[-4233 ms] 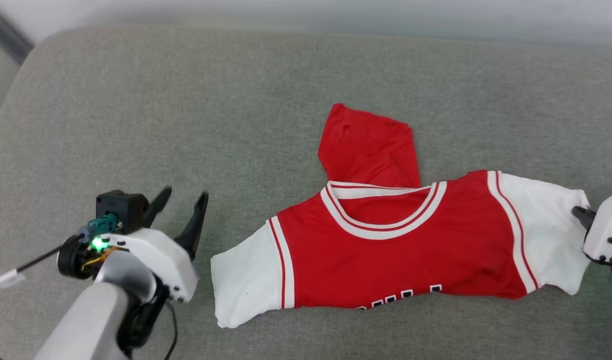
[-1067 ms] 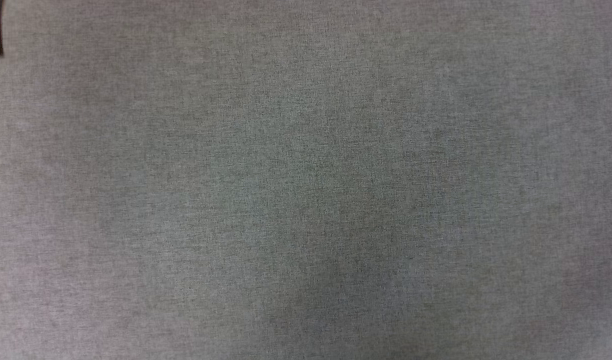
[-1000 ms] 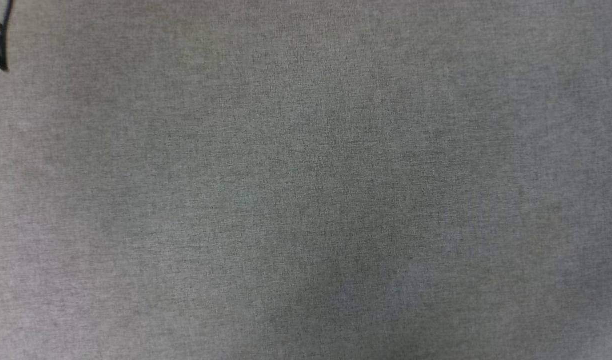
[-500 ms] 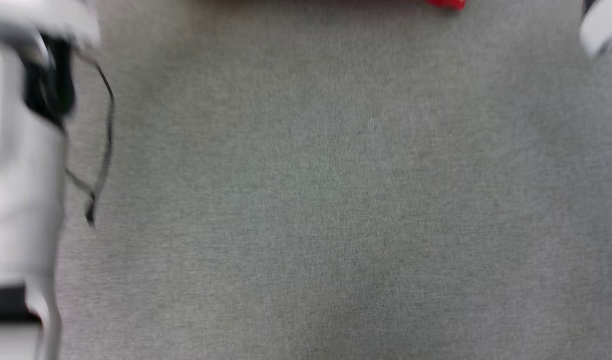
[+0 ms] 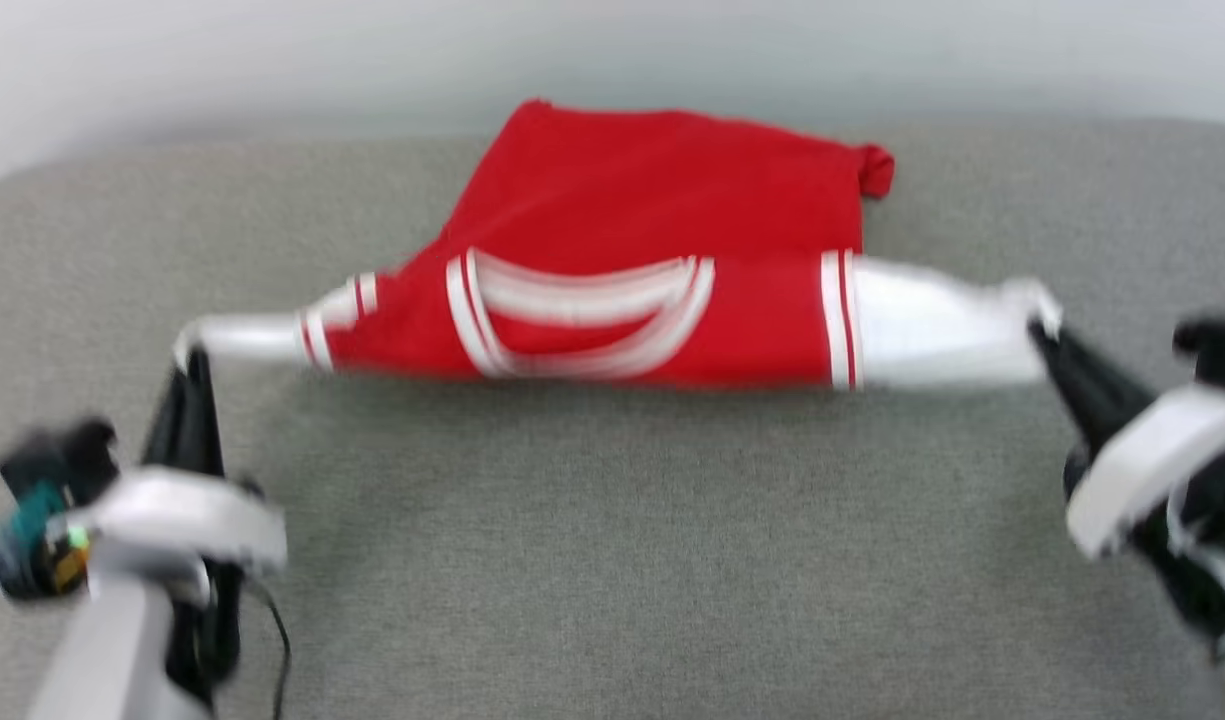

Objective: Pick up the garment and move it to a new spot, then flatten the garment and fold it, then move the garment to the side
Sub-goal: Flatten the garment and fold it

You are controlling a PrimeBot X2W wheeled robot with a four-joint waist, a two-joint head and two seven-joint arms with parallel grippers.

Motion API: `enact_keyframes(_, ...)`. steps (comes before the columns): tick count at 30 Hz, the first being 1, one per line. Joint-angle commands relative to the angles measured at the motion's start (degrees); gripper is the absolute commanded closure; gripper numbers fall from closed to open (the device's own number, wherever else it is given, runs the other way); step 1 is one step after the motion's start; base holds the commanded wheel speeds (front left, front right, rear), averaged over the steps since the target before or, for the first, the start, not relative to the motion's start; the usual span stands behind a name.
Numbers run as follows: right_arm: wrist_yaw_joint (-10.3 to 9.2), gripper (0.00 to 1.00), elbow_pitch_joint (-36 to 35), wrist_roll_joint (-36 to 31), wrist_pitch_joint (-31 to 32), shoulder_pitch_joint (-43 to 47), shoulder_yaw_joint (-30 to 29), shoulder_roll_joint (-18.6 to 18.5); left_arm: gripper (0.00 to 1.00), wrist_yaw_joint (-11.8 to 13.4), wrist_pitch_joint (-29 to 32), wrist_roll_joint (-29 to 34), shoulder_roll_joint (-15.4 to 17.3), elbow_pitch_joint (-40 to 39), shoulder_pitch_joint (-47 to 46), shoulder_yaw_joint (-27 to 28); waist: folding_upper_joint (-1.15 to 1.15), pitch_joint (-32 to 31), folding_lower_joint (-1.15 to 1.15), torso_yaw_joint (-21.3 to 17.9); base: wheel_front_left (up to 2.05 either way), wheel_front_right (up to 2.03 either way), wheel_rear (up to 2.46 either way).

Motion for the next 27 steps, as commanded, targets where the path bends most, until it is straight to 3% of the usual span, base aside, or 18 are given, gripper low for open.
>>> enact_keyframes(1,-0.07,1.00,-1.3,-0.6,0.7,3.6,-1.8,1.1,1.00,0.9,0.4,-0.1,-0.3,-1.6,3.2,0.1,0.00,-2.7,0.01,0.5,0.00,0.00,0.00)
enact_keyframes(11,-0.06,1.00,-12.7,-6.4,9.7,30.8,-13.0,12.5,1.00,6.8,6.2,-0.5,-0.5,-12.7,24.0,-1.1,0.00,-9.1,0.01,1.6,0.00,0.00,0.00)
enact_keyframes(15,-0.06,1.00,-14.6,-8.0,13.5,37.3,-14.7,16.0,1.00,8.2,8.1,-0.7,-0.3,-14.4,28.5,-1.7,0.00,-10.5,0.01,2.2,0.00,0.00,0.00)
enact_keyframes(21,-0.06,1.00,-14.8,-9.3,17.7,42.1,-15.7,18.1,1.00,9.2,8.9,-0.2,-0.1,-15.4,30.9,-2.1,0.00,-10.8,0.01,3.2,0.00,0.00,0.00)
enact_keyframes(22,-0.03,0.06,-14.5,-8.6,19.6,42.5,-15.7,19.0,1.00,9.5,8.7,0.5,-0.1,-15.7,30.8,-2.7,0.00,-10.7,0.01,3.6,0.00,0.00,0.00)
enact_keyframes(23,-0.05,0.00,-15.1,-8.4,19.6,41.9,-15.7,19.0,1.00,9.4,8.4,0.4,-0.6,-16.0,30.6,-3.0,0.00,-10.6,0.01,3.8,0.00,0.00,0.00)
enact_keyframes(27,-0.05,0.00,-16.1,-7.9,19.2,39.4,-16.5,18.9,1.00,9.1,7.7,1.4,-0.7,-16.8,28.9,-3.9,0.00,-10.0,0.01,4.6,0.00,0.00,0.00)
